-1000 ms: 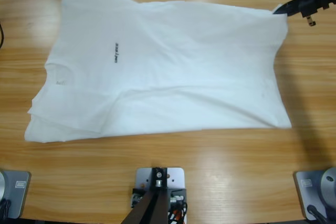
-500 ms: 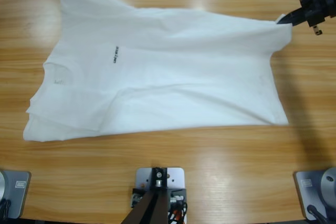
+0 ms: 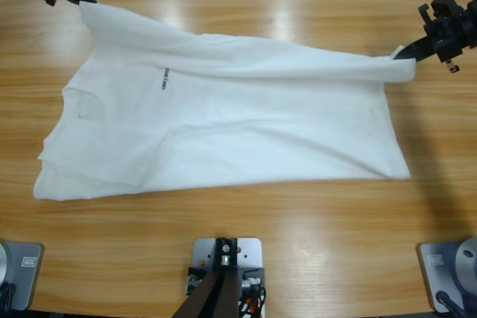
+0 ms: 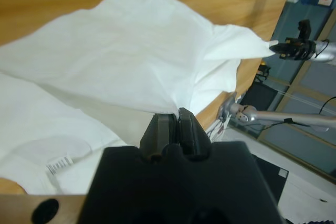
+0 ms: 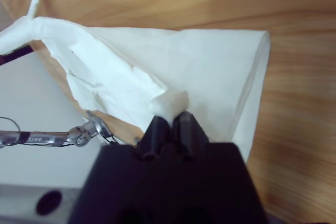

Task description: Fold clothes

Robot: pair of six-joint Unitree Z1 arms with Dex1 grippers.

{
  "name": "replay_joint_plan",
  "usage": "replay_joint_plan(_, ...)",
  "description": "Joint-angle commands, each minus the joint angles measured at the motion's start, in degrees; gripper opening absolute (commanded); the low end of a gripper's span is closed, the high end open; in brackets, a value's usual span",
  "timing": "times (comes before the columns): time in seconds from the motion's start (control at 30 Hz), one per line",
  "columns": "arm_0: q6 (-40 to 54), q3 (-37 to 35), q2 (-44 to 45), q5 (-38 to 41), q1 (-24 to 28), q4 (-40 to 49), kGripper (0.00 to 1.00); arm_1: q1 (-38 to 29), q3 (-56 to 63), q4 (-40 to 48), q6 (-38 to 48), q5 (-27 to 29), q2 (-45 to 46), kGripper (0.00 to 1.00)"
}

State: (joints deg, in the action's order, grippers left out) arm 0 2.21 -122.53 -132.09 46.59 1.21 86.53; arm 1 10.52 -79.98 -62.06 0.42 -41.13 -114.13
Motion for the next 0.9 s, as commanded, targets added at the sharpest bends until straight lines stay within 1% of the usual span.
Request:
replay_joint_plan(0.03, 3.3, 9.9, 4.2, -1.1, 0.8, 8.1, 0.000, 1.2, 2.9, -1.1, -1.6, 1.3, 3.1, 0.000)
replay_joint_plan(0.2, 4.3, 14.7, 7.3, -1.8, 3.7, 7.6, 0.000, 1.2, 3.8, -1.1, -2.3, 1.5, 3.1, 0.000)
replay_joint_plan(0.27, 4.5, 16.3, 7.9, -1.8, 4.2, 7.5, 0.000, 1.2, 4.4, -1.1, -2.4, 1.5, 3.1, 0.000)
replay_joint_plan(0.47, 5.0, 20.6, 7.7, -1.8, 4.1, 6.5, 0.000, 1.2, 6.8, -1.1, -3.2, 1.5, 2.6, 0.000)
replay_joint_plan(0.7, 5.3, 21.8, 6.3, -1.7, 3.0, 6.6, 0.000, 1.2, 8.8, -1.8, -3.7, 2.4, 2.5, 0.000)
replay_joint_plan(0.9, 5.5, 24.6, 3.5, -1.7, 2.0, 6.7, 0.000, 1.2, 8.7, -2.8, -3.8, 2.8, 0.7, 0.000)
